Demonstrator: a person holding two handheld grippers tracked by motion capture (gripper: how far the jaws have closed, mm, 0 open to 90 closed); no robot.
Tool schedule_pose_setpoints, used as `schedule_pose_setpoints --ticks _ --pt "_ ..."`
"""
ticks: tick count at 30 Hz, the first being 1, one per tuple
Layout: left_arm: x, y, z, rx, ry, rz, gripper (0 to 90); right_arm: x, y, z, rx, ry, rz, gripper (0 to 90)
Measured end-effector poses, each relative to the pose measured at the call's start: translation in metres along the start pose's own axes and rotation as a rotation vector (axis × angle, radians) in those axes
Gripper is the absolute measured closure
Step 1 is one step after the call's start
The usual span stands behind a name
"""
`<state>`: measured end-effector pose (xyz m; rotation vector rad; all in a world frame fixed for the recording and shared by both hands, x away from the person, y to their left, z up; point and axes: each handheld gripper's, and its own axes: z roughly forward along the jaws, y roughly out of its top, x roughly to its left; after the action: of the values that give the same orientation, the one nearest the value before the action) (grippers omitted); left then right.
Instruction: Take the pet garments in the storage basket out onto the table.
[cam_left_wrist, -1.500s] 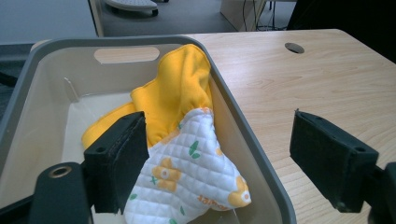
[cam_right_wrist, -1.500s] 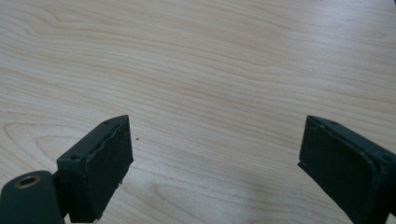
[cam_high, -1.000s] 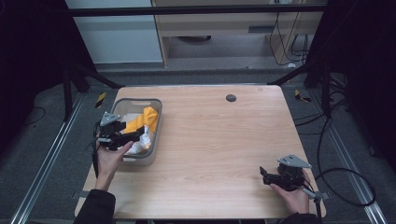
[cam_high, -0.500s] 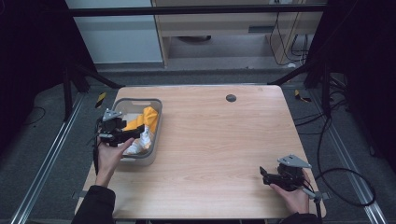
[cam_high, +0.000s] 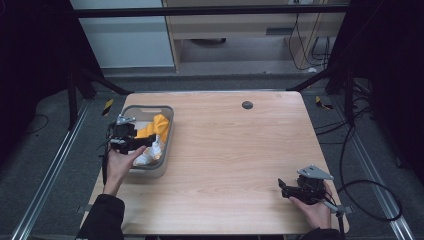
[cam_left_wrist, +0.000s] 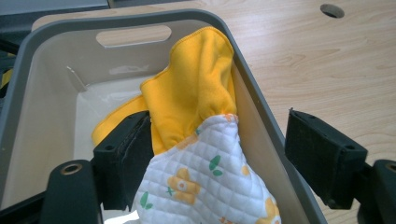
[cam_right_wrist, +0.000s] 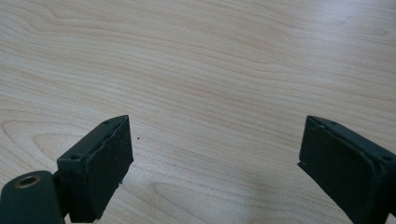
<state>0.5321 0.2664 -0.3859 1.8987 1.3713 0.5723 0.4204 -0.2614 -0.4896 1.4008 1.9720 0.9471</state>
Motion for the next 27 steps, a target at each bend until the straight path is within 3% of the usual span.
schedule_pose_setpoints --ticks 27 --pt "-0.007 0.003 0.025 0.144 0.011 0.024 29.8 0.000 0.000 0.001 0.011 0.005 -0.004 9.6"
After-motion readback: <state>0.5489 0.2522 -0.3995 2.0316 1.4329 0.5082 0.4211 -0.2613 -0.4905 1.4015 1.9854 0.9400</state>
